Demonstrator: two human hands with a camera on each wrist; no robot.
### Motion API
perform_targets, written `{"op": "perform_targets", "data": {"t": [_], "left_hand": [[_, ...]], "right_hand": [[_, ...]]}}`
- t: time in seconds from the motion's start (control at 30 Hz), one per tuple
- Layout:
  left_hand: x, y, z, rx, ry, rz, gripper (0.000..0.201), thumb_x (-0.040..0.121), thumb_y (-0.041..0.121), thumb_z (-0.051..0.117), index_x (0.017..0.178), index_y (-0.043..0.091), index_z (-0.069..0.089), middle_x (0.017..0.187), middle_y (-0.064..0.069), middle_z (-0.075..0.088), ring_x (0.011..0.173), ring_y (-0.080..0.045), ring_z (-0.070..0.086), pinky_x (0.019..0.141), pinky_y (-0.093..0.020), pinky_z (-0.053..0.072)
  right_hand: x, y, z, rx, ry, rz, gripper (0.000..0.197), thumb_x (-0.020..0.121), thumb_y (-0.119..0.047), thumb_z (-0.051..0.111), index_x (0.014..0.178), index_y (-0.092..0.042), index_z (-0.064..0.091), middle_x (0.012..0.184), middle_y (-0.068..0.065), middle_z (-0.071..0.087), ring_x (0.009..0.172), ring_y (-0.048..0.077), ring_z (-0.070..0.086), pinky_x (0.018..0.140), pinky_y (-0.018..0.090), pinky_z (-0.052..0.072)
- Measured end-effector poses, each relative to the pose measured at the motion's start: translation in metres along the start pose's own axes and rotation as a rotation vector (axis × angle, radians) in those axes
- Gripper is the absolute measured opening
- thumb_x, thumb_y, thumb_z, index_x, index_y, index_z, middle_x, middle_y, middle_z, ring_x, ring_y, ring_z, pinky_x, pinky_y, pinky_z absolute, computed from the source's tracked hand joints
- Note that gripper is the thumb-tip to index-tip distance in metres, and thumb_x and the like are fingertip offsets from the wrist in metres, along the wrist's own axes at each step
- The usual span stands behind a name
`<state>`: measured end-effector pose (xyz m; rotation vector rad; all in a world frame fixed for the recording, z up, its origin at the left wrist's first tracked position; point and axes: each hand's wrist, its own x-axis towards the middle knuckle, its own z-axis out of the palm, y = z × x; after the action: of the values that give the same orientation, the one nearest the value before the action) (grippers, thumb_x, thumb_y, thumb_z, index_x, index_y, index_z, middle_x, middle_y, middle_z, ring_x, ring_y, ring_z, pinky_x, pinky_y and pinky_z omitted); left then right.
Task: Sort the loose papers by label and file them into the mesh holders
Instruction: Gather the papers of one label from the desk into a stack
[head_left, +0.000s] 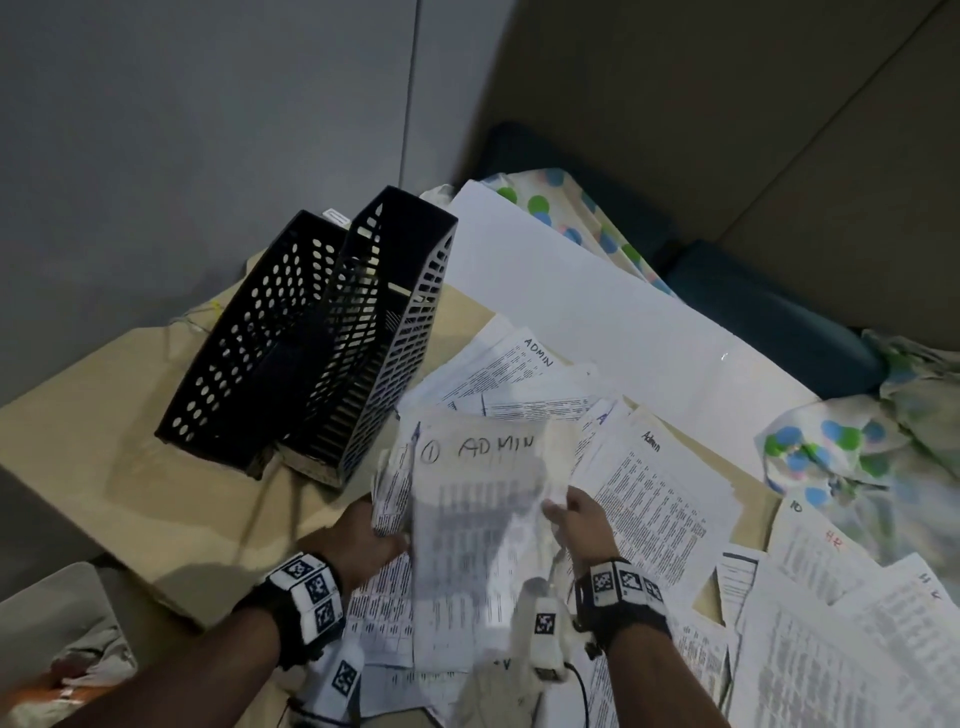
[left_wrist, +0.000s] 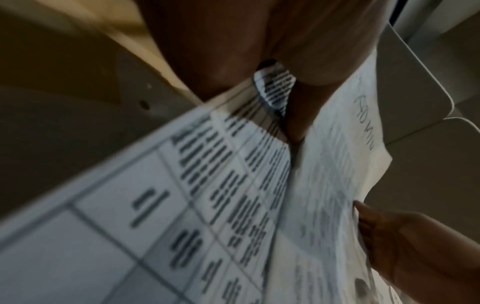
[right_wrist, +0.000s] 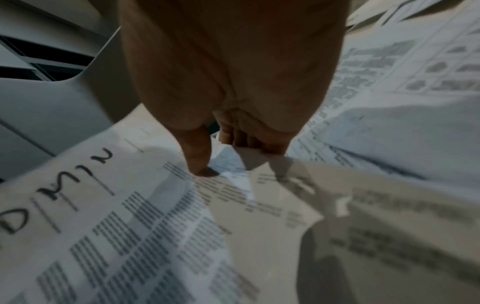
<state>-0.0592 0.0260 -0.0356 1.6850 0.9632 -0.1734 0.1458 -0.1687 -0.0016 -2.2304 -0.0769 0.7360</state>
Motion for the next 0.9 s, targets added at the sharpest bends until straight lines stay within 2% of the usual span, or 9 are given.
{"op": "perform_targets", "data": {"t": [0.1, 0.23, 0.33, 0.47, 0.53, 0.6, 0.67, 0.77, 0.9], "left_hand": [[-0.003, 0.01, 0.003, -0.11, -0.076, 0.082, 0.027, 0.073, 0.011, 0.075, 0.094, 0.021, 0.062, 0.086, 0.009, 0.068, 0.091, -0.02, 0.067, 0.075, -0.027, 0.053], [-0.002, 0.013, -0.002, -0.477, -0.056, 0.039, 0.038, 0.069, 0.027, 0.078, 0.103, 0.015, 0.064, 0.098, -0.008, 0.072, 0.09, -0.025, 0.067, 0.088, -0.046, 0.053], [0.0, 0.019, -0.003, -0.473, 0.014, 0.242, 0.047, 0.076, 0.028, 0.074, 0.114, 0.045, 0.05, 0.113, 0.023, 0.062, 0.101, 0.012, 0.058, 0.093, -0.026, 0.046], [-0.001, 0.029, -0.006, -0.373, 0.012, 0.421, 0.066, 0.06, 0.074, 0.065, 0.12, 0.053, 0.047, 0.122, 0.036, 0.055, 0.114, 0.012, 0.052, 0.097, -0.018, 0.043], [-0.003, 0.029, -0.005, -0.316, -0.016, 0.516, 0.07, 0.066, 0.076, 0.058, 0.13, 0.057, 0.035, 0.136, 0.037, 0.04, 0.131, 0.006, 0.038, 0.107, -0.018, 0.034], [-0.005, 0.032, -0.003, -0.314, -0.03, 0.615, 0.085, 0.063, 0.075, 0.061, 0.136, 0.042, 0.033, 0.139, 0.027, 0.04, 0.135, 0.0, 0.035, 0.11, -0.019, 0.031], [-0.007, 0.038, 0.0, -0.228, -0.017, 0.684, 0.091, 0.06, 0.071, 0.067, 0.137, 0.037, 0.033, 0.144, 0.016, 0.036, 0.135, 0.0, 0.033, 0.108, -0.016, 0.031], [-0.006, 0.044, 0.003, -0.052, 0.066, 0.785, 0.058, 0.07, 0.047, 0.076, 0.121, 0.041, 0.05, 0.142, 0.013, 0.036, 0.131, -0.001, 0.039, 0.102, -0.016, 0.04], [-0.004, 0.041, 0.002, -0.004, 0.178, 0.796, 0.017, 0.08, 0.02, 0.066, 0.093, 0.029, 0.062, 0.118, 0.013, 0.058, 0.11, -0.003, 0.057, 0.087, -0.026, 0.05]], "right_hand": [[-0.007, -0.006, 0.011, 0.037, -0.038, -0.051, 0.025, 0.09, -0.013, 0.06, 0.068, -0.023, 0.054, 0.059, -0.013, 0.049, 0.056, 0.007, 0.044, 0.056, 0.024, 0.037], [-0.014, -0.001, 0.016, -0.085, -0.117, -0.1, 0.018, 0.089, -0.009, 0.054, 0.08, -0.02, 0.065, 0.062, -0.011, 0.057, 0.058, 0.008, 0.05, 0.057, 0.022, 0.04], [-0.02, 0.0, 0.016, -0.217, -0.28, -0.136, 0.022, 0.089, -0.008, 0.055, 0.104, -0.018, 0.069, 0.09, -0.003, 0.068, 0.078, 0.011, 0.058, 0.074, 0.024, 0.043], [-0.012, -0.003, 0.021, -0.137, -0.196, -0.162, 0.067, 0.083, -0.048, 0.062, 0.136, -0.014, 0.039, 0.115, 0.002, 0.058, 0.096, 0.024, 0.061, 0.075, 0.033, 0.05], [-0.005, -0.001, 0.023, -0.062, -0.136, -0.216, 0.089, 0.074, -0.066, 0.059, 0.144, -0.025, 0.023, 0.114, 0.003, 0.055, 0.093, 0.023, 0.062, 0.071, 0.034, 0.053], [-0.007, -0.009, 0.026, -0.036, -0.107, -0.323, 0.074, 0.082, -0.054, 0.06, 0.142, -0.046, 0.016, 0.106, -0.003, 0.055, 0.086, 0.017, 0.06, 0.072, 0.033, 0.053], [-0.009, -0.02, 0.031, -0.113, -0.103, -0.396, 0.074, 0.091, -0.023, 0.059, 0.146, -0.044, 0.014, 0.119, -0.002, 0.057, 0.099, 0.02, 0.059, 0.087, 0.037, 0.051], [-0.008, -0.024, 0.037, -0.163, -0.056, -0.446, 0.068, 0.085, -0.003, 0.048, 0.144, -0.033, 0.03, 0.128, 0.006, 0.059, 0.112, 0.028, 0.059, 0.096, 0.036, 0.049], [-0.005, -0.019, 0.035, -0.155, -0.039, -0.463, 0.055, 0.089, -0.005, 0.057, 0.14, -0.016, 0.041, 0.131, 0.002, 0.049, 0.118, 0.015, 0.049, 0.1, 0.026, 0.04]]}}
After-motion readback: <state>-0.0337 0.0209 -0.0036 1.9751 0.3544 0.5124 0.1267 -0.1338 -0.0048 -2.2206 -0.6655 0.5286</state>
